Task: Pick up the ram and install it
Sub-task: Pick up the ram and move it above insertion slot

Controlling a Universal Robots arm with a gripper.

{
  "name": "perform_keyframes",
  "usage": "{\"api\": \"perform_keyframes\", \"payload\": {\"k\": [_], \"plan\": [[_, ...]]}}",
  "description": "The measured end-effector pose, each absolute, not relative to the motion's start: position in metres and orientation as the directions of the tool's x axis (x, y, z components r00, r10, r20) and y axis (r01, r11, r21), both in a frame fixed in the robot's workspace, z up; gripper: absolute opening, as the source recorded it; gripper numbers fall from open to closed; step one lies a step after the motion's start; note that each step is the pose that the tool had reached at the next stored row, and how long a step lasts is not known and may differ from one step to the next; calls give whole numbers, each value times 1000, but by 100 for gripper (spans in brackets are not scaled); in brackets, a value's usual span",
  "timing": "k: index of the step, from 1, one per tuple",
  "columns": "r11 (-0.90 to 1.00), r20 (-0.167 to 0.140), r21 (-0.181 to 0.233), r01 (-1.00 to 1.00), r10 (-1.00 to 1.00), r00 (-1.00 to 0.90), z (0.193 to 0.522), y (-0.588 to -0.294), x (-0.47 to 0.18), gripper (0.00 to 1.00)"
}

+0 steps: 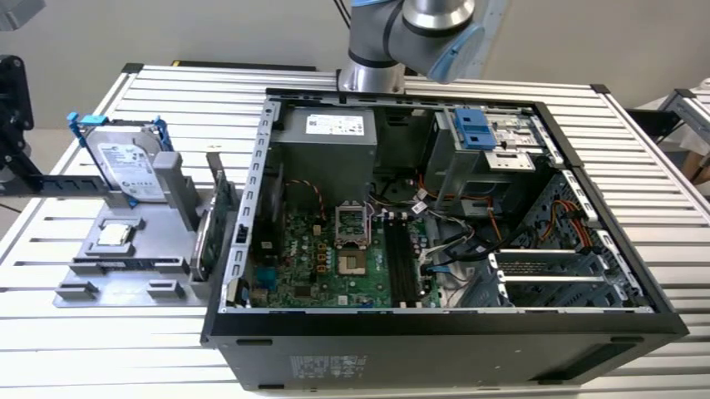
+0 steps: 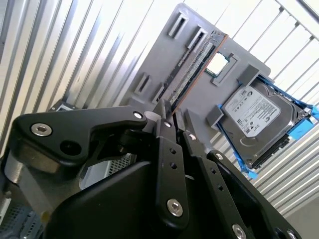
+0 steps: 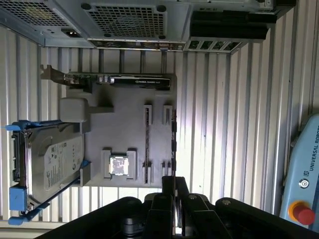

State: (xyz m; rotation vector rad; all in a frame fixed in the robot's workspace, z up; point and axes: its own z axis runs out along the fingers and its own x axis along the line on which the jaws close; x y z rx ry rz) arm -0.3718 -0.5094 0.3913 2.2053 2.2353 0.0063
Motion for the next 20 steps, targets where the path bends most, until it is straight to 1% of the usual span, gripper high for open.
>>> {"api": "perform_keyframes", "payload": {"k": [20], "plan": [[13,1,4,1000,1000,-13,394,-509,-366,0]]}}
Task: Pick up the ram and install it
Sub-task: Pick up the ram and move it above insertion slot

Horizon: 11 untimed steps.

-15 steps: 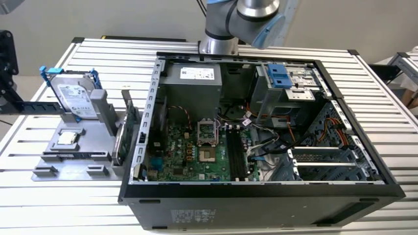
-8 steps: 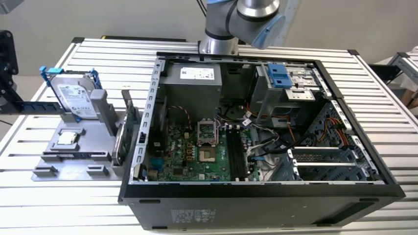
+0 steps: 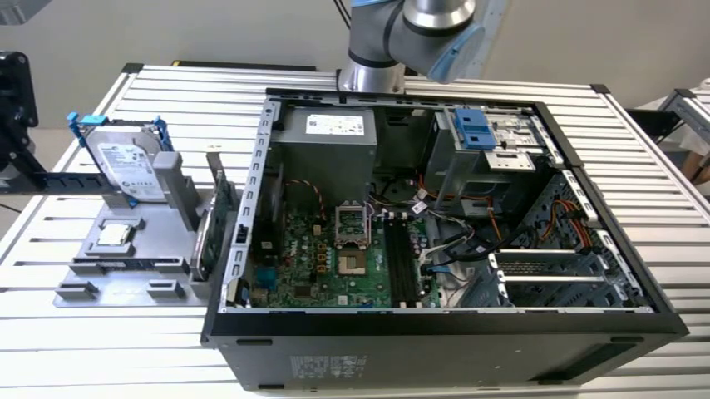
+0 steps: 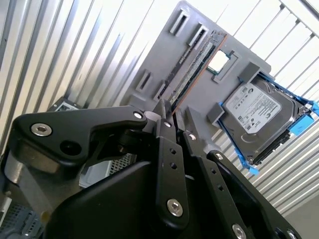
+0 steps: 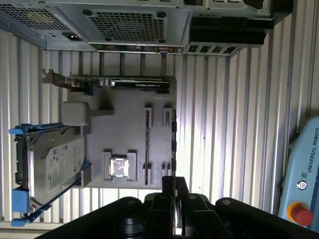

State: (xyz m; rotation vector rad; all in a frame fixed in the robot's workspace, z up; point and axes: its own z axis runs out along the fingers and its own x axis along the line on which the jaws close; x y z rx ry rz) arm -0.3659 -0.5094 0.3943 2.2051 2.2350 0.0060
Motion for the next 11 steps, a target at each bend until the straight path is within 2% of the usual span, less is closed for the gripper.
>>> {"api": "perform_keyframes", "payload": {"k": [11], "plan": [[13,1,4,1000,1000,-14,394,-509,-351,0]]}}
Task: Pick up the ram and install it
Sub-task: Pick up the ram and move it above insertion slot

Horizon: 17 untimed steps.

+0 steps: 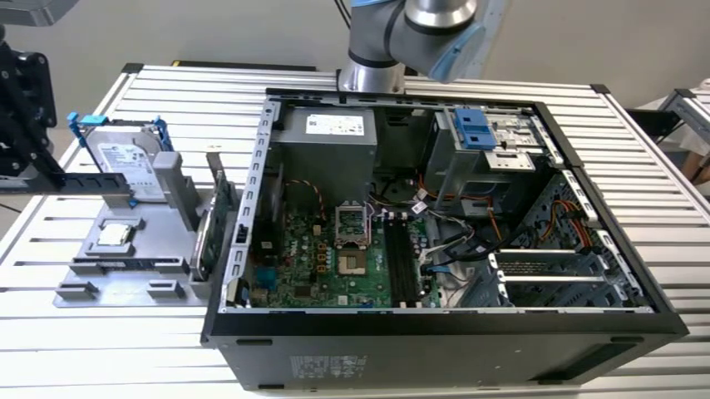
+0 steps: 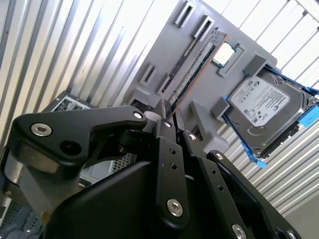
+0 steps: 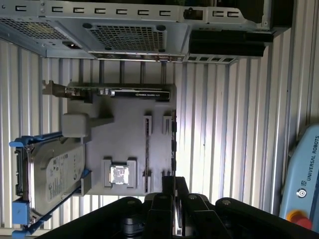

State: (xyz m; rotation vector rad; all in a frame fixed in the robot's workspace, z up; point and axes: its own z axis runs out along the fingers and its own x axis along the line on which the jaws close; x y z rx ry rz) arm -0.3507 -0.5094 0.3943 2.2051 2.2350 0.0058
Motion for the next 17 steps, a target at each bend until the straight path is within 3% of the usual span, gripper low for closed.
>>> {"api": "perform_keyframes", "payload": {"k": [17], "plan": [[14,1,4,1000,1000,-14,394,-509,-322,0]]}}
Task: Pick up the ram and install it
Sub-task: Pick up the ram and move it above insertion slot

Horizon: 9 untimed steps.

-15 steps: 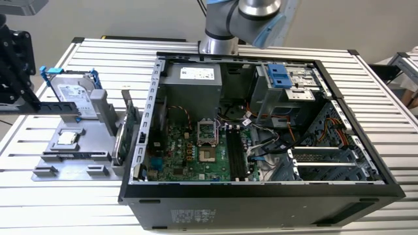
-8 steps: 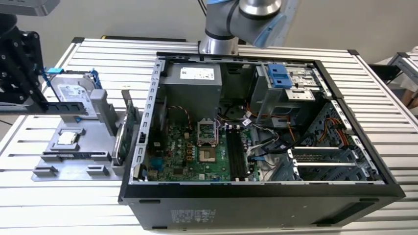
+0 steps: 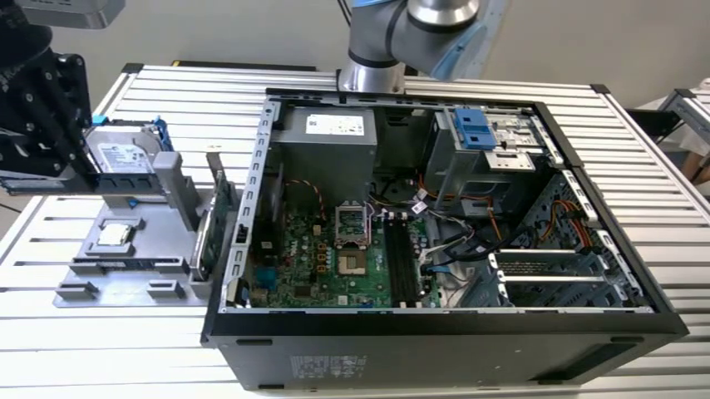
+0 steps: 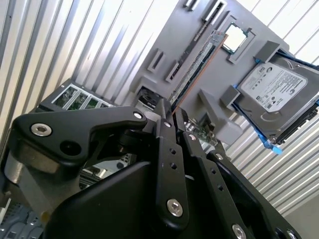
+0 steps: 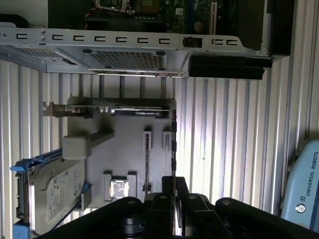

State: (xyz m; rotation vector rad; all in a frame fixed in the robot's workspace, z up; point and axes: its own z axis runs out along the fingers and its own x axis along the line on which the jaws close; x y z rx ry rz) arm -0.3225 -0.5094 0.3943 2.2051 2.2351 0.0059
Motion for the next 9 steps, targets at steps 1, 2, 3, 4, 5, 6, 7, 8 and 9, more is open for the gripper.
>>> {"api": "perform_keyframes", "payload": {"k": [1,2,3,4,5,6,7,8,9], "plan": [[13,1,4,1000,1000,-13,394,-509,-321,0],[13,1,4,1000,1000,-14,394,-509,-319,0],[14,1,4,1000,1000,-14,394,-509,-317,0],[14,1,4,1000,1000,-14,394,-509,-315,0],[13,1,4,1000,1000,-14,394,-509,-313,0],[14,1,4,1000,1000,-14,394,-509,-312,0],[14,1,4,1000,1000,-14,394,-509,-310,0],[14,1,4,1000,1000,-14,394,-509,-308,0],[13,1,4,1000,1000,-13,394,-509,-306,0]]}}
